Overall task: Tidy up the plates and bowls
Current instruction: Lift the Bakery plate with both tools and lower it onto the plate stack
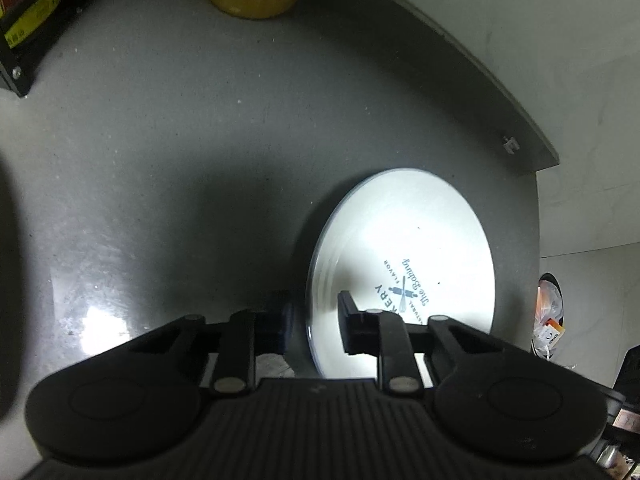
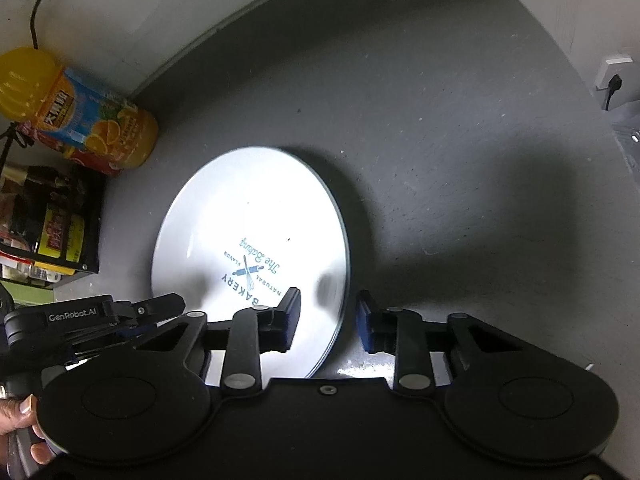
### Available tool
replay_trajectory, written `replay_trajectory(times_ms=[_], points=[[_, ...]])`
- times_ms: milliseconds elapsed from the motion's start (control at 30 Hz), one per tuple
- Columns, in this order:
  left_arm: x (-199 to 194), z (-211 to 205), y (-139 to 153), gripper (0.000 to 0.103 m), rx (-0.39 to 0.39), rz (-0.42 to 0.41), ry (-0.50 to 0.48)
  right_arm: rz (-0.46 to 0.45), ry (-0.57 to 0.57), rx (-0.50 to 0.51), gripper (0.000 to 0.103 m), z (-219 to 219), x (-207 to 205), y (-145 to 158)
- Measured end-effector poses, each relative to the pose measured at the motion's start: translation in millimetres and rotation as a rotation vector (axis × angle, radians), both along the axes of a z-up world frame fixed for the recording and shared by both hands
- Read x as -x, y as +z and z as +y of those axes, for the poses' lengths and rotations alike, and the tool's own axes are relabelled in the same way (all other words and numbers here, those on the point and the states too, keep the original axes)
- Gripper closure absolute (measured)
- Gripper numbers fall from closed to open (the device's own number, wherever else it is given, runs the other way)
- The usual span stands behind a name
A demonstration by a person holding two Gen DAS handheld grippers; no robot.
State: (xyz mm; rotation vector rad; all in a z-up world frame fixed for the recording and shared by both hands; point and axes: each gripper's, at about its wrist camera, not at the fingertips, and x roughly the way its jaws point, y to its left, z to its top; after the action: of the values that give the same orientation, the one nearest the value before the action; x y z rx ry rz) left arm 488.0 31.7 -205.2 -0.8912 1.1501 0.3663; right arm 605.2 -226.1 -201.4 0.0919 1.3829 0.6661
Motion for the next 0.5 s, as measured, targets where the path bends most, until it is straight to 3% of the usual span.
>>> replay_trajectory(times_ms=[133, 367, 500], points=[[-2.9, -1.8, -6.1, 0.091, 0.019, 0.006, -0.01, 0.011, 0.02, 0.011, 0.078, 3.8, 0.7, -6.7], [-6.6, -1.5, -10.5, 0.092, 0.027, 0.008, -0.02, 0.007, 0.0, -0.002, 0.09, -0.2, 0.9, -7.6], [-5.4, -0.1, -4.8, 0.092, 0.022, 0.002, -0.016, -0.035, 0.019, -0.014, 0.091, -1.0, 5.5, 1.4]])
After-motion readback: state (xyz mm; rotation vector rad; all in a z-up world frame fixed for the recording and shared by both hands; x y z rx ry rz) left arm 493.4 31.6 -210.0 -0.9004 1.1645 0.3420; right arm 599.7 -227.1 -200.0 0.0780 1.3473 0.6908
